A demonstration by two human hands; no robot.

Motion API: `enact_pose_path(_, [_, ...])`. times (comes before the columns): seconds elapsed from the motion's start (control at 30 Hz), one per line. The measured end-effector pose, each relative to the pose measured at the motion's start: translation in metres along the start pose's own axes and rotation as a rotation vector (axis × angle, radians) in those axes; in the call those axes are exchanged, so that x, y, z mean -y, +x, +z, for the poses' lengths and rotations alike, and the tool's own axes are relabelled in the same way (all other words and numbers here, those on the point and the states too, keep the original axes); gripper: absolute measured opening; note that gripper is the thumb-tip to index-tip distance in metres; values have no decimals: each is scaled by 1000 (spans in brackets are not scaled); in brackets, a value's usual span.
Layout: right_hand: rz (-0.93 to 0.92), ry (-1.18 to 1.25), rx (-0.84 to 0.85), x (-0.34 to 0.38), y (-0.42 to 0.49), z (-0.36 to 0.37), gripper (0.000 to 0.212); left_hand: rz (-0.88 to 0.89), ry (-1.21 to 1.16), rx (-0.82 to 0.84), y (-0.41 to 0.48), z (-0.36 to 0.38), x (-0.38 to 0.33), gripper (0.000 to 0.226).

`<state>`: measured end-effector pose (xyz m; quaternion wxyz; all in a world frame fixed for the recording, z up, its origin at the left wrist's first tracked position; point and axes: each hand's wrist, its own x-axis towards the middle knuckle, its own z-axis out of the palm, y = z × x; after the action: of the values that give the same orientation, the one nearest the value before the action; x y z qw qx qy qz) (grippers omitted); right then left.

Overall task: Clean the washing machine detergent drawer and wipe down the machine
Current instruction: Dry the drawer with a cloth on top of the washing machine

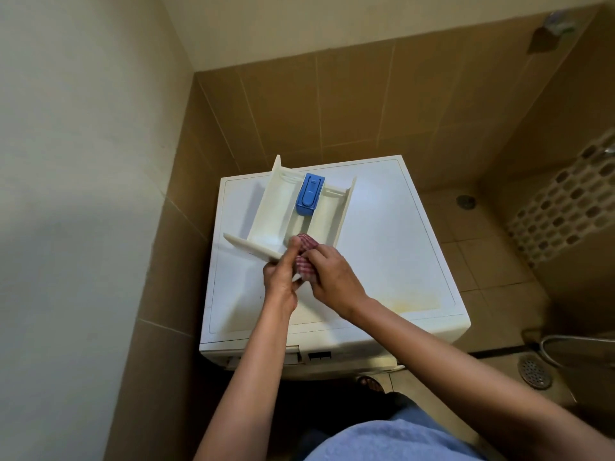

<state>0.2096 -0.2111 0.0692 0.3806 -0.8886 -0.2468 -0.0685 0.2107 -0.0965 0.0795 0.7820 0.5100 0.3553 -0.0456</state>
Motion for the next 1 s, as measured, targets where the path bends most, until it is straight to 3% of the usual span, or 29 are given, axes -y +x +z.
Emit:
enact_pose_path(0.07, [96, 187, 8, 7, -1, -3, 20, 16, 45, -78, 7, -2, -6, 44])
enact_pose_path(0.1, [186, 297, 33, 8, -1, -6, 20, 28, 88, -90, 11, -6, -9, 36])
enact_pose_path(0.2, [457, 570, 83, 6, -7, -12, 16, 76, 293, -123, 22, -18, -23, 53])
enact_pose_path(0.27, [593, 723, 13, -1, -11, -14, 16, 168, 516, -184, 23, -22, -34, 65])
enact_pose_path(0.4, [795, 910, -192, -21, -14, -27, 19, 402, 860, -155, 19, -21, -59, 60])
enact_pose_path(0.5, [920, 985, -305, -35, -13, -38, 18, 475, 1014, -79, 18, -21, -69, 60])
enact_pose_path(0.67, [1005, 1013, -415, -40, -8, -46, 13, 523, 1051, -59, 9, -13, -75, 53])
enact_pose_path(0.7, [1006, 1029, -440, -40, -7, -47, 13, 532, 1069, -64, 6, -9, -76, 56])
enact_pose_path(0.8, [1007, 1044, -511, -41, -4, -54, 11, 567, 1182, -86, 7, -1, -82, 94])
enact_pose_path(1.0, [963, 1109, -529, -46, 4, -68, 9, 642, 1327, -23, 8, 4, -86, 100])
